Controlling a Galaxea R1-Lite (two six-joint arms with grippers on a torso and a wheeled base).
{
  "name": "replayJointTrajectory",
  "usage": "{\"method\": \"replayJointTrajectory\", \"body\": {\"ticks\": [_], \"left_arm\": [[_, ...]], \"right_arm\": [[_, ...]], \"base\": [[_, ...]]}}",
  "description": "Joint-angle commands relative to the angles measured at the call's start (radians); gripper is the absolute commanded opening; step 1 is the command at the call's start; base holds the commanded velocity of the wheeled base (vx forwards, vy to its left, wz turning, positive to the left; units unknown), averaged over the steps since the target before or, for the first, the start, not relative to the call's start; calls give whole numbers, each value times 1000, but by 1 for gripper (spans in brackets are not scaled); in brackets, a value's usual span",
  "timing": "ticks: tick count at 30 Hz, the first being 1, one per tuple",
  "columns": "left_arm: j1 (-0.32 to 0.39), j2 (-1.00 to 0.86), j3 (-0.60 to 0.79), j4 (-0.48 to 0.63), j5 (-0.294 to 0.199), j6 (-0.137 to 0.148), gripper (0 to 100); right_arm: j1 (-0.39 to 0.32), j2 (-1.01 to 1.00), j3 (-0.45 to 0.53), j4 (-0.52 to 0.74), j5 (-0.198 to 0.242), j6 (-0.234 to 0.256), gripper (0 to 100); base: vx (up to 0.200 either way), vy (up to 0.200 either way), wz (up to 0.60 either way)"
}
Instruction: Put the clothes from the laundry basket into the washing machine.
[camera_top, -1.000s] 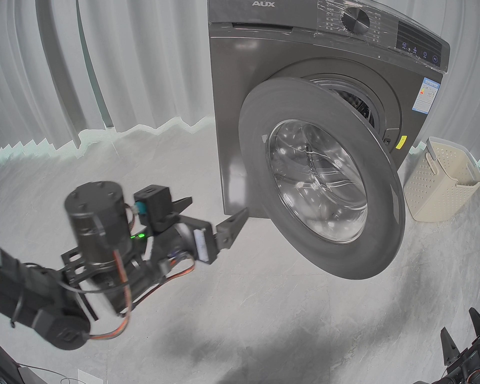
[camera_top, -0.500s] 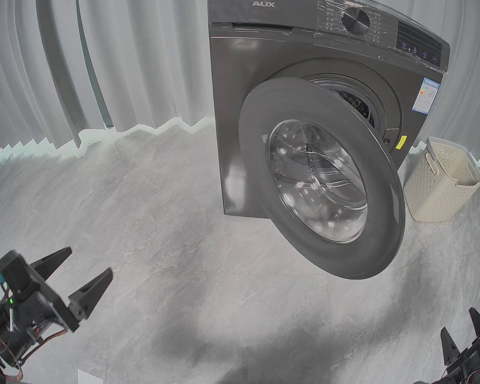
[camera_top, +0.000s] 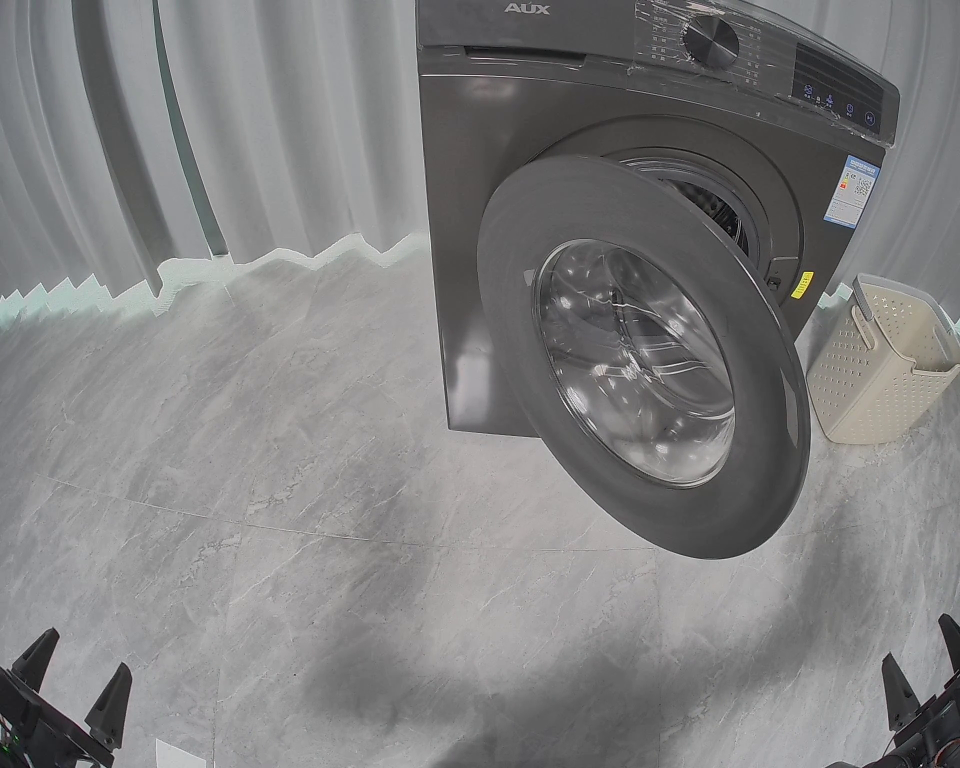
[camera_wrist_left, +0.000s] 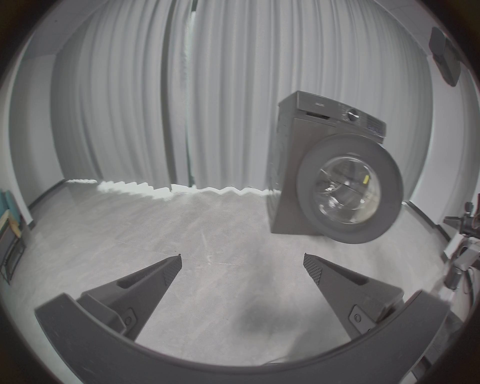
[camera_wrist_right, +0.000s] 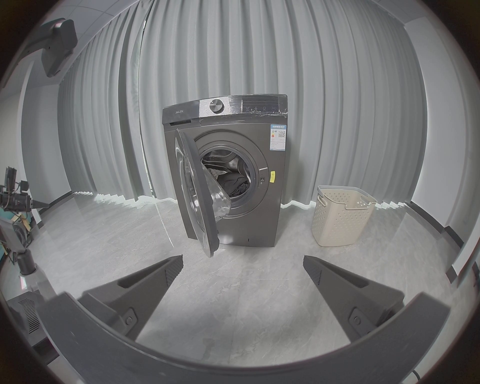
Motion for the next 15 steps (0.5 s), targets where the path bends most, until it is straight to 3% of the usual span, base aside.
{"method": "replayJointTrajectory", "body": {"ticks": [1, 3, 9, 13, 15], "left_arm": [[111, -235, 46, 87, -45, 42, 100], [109, -241, 46, 94, -92, 54, 100], [111, -241, 46, 92, -81, 50, 100], [113, -241, 46, 94, -81, 57, 100], [113, -241, 46, 94, -80, 54, 100]], "right_arm": [[1, -13, 16, 0, 1, 1, 100], [1, -15, 16, 0, 1, -4, 100], [-1, -13, 16, -2, 1, -2, 100], [1, -16, 16, -2, -11, 11, 100], [-1, -16, 18, -3, -54, 27, 100]], "base": [[0, 0, 0], [0, 0, 0], [0, 0, 0], [0, -200, 0], [0, -200, 0]]}}
